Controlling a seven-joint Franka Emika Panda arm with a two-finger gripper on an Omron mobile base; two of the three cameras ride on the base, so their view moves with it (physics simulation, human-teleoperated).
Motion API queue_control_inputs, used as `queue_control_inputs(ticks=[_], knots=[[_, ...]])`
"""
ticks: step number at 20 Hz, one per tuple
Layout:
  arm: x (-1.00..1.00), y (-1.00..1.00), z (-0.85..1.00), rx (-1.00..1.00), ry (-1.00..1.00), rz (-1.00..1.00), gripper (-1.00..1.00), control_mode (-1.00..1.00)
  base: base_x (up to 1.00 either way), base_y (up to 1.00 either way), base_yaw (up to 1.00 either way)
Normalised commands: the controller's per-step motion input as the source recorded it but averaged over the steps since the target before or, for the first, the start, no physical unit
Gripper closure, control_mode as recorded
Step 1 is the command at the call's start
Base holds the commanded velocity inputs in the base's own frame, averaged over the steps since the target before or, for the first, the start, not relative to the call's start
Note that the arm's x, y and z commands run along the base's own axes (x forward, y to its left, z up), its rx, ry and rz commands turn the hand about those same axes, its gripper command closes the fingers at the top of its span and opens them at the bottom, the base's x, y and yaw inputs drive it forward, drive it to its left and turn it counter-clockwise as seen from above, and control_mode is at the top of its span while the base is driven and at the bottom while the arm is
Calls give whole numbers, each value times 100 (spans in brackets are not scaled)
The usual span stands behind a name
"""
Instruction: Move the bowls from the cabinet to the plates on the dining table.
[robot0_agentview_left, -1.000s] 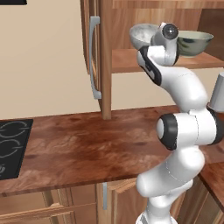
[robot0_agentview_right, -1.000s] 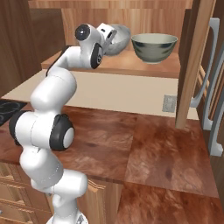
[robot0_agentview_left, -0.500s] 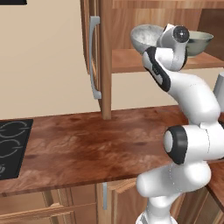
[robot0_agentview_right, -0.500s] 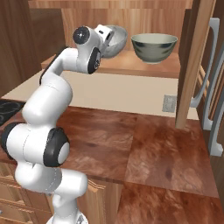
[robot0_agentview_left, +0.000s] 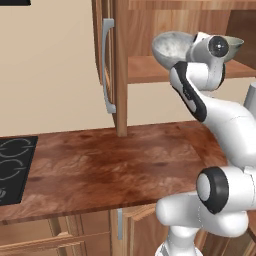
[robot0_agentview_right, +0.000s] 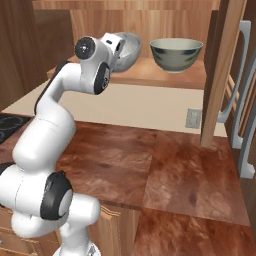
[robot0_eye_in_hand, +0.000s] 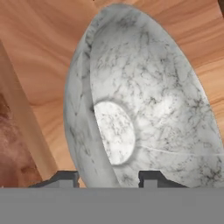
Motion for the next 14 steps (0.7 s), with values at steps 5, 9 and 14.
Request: queue_control_inputs(ticks=[5,9,14], knots=[[-55,0,15,-1,0,1,100,-100,0,0,0],[-56,0,25,0,1,3,100,-100,0,0,0],[-44,0,5,0,5,5,100,-100,0,0,0]])
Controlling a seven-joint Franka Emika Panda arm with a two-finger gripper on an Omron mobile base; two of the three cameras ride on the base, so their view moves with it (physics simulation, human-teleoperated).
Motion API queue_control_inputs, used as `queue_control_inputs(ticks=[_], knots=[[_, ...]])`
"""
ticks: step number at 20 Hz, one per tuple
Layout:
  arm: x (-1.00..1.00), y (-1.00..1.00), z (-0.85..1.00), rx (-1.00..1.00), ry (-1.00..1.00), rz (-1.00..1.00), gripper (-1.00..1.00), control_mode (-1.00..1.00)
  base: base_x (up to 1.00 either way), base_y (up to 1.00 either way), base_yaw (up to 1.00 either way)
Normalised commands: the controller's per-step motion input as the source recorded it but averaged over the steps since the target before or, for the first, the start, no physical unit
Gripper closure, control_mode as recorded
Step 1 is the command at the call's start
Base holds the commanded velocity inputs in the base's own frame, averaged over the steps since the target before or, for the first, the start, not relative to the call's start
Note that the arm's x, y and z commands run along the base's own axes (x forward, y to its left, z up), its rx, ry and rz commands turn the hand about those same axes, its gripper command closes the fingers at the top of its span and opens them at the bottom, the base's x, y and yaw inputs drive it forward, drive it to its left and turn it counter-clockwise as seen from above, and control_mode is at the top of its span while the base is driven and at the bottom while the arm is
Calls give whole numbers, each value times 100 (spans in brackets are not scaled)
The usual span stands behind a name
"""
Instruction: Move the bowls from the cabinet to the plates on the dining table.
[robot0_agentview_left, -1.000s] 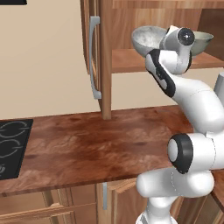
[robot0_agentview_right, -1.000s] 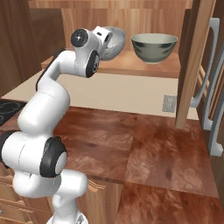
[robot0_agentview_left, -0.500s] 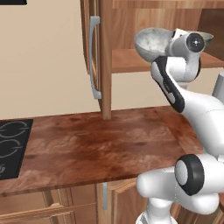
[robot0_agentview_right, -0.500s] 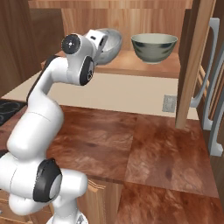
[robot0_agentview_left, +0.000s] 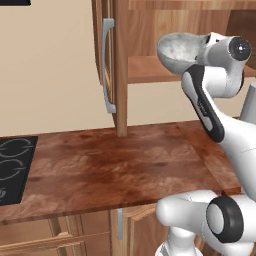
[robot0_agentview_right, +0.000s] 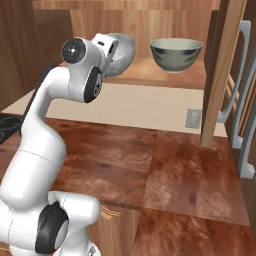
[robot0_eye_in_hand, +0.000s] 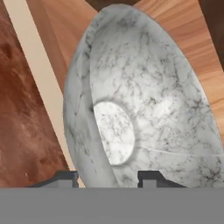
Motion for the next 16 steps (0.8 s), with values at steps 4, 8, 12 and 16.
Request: queue_control_inputs(ticks=[4,8,12,16], knots=[[-41,0,0,1,10,7,100,-100,0,0,0],[-55,0,0,4,9,8,100,-100,0,0,0],[-56,0,-3,1,9,9,100,-100,0,0,0],[-41,5,-33,0,9,9,100,-100,0,0,0]])
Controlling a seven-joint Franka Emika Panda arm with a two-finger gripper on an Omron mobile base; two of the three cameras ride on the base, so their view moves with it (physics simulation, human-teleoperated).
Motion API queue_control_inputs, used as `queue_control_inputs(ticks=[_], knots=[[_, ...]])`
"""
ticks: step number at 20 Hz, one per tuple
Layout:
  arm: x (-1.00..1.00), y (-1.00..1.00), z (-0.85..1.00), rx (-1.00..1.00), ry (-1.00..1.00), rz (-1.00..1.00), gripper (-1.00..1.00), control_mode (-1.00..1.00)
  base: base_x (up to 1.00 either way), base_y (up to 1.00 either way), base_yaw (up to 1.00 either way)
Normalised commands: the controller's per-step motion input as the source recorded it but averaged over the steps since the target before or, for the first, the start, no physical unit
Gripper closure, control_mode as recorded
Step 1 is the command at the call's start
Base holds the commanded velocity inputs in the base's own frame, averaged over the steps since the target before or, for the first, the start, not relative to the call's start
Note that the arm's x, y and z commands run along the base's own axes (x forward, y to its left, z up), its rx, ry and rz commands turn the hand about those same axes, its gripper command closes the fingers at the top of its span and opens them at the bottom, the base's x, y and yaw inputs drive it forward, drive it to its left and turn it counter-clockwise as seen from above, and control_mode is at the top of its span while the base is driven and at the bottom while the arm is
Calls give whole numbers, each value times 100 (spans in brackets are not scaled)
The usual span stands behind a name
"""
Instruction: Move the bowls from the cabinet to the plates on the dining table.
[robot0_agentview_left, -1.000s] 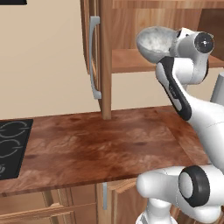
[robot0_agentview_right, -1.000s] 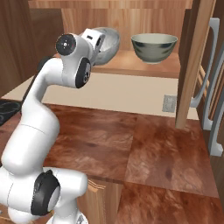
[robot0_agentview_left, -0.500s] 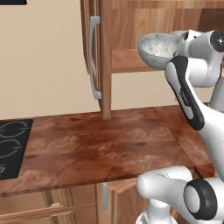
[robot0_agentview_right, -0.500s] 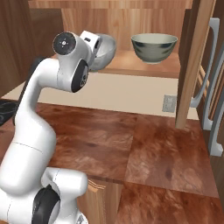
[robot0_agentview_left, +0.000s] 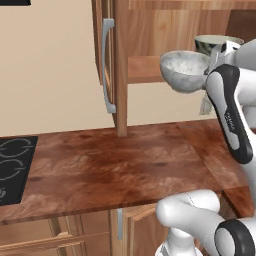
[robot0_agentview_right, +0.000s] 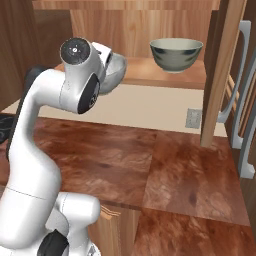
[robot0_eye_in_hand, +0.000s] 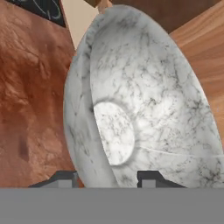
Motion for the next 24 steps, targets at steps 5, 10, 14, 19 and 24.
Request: queue_control_inputs(ticks=[5,10,14,19,24], knots=[[-20,13,-62,-5,6,10,100,-100,0,0,0],[-6,14,-68,-12,3,10,100,-100,0,0,0],[0,12,-69,-17,0,9,100,-100,0,0,0],[0,3,-74,-17,0,9,100,-100,0,0,0],[0,0,-61,-9,0,8,100,-100,0,0,0]])
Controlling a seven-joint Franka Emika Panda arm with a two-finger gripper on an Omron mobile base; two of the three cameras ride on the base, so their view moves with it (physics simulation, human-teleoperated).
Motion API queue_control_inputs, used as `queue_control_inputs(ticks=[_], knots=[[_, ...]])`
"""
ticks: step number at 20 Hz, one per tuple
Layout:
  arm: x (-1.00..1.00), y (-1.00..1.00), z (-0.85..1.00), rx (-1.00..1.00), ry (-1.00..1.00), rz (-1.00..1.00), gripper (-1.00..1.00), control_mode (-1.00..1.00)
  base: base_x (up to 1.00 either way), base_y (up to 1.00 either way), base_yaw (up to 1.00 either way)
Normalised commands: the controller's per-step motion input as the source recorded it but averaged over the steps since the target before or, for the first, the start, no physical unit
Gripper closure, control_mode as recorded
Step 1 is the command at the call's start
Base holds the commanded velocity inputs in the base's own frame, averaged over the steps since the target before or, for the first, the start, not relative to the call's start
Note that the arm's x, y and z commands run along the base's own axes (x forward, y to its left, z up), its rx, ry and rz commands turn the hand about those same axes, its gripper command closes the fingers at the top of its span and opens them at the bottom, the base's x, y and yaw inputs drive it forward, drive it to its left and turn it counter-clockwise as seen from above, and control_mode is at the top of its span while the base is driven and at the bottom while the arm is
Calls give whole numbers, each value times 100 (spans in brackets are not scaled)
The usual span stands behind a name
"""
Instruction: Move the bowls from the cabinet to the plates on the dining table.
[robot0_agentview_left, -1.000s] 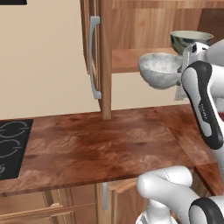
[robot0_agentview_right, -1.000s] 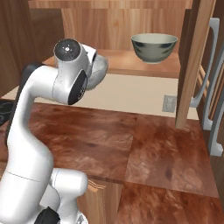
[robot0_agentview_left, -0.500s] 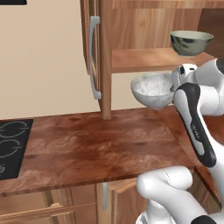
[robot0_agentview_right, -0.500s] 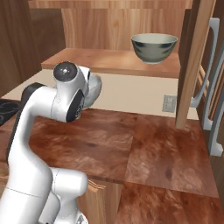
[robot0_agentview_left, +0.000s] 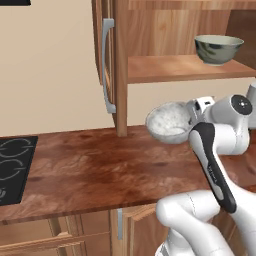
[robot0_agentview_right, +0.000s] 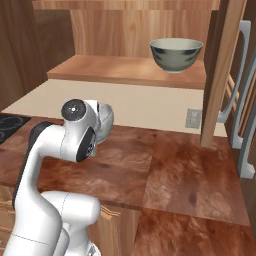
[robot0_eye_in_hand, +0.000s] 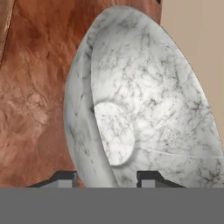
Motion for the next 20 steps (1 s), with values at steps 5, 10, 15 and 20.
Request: queue_control_inputs(ticks=[5,10,15,20], knots=[[0,0,-49,-2,0,6,100,-100,0,0,0],[0,0,-13,0,0,0,100,100,0,0,0],[0,0,0,0,0,0,100,100,-20,8,0],[0,0,0,0,0,0,100,100,-39,47,0]])
